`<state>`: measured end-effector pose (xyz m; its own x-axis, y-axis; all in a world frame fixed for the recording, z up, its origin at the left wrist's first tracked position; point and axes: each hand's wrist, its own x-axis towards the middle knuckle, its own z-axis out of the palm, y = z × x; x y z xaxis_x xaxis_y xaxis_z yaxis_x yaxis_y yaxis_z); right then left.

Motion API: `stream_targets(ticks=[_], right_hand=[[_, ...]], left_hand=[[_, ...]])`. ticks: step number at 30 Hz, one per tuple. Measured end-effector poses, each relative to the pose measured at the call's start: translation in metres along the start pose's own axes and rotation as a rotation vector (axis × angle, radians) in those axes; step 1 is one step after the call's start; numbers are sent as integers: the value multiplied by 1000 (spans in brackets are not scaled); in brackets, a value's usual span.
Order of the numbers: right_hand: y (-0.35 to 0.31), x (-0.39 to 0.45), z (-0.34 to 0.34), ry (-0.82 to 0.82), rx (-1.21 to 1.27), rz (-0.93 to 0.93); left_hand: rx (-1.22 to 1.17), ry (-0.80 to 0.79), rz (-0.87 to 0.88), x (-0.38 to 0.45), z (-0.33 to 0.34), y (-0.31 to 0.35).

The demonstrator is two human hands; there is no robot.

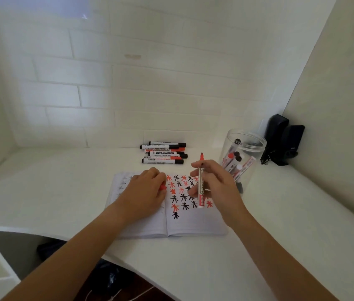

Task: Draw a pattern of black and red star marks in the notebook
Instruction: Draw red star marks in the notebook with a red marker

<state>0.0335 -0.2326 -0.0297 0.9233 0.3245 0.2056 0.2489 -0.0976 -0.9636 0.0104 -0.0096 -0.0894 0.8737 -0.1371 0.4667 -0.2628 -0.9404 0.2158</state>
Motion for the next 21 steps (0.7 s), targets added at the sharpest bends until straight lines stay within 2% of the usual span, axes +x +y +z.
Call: stream_targets(ticks=[1,3,8,13,18,21], right_hand=[[-1,-4,-2,-22,118,57],[4,-11,-4,-42,184,98],[28,-25,-2,-62,49,33],[26,-32,3,-138,-28,18],[27,-31,3,-123,19,142],[26,-31,1,-97,4,155]], left_hand=[[16,-22,-9,3,0,2],[9,-48,-25,6,4,4],[-139,-7,-49,-3,19,-5],[-167,-70,-39,-4,20,-6],[-174,-91,-48,-4,20,-10],[-161,-99,-50,-4,20,-10]])
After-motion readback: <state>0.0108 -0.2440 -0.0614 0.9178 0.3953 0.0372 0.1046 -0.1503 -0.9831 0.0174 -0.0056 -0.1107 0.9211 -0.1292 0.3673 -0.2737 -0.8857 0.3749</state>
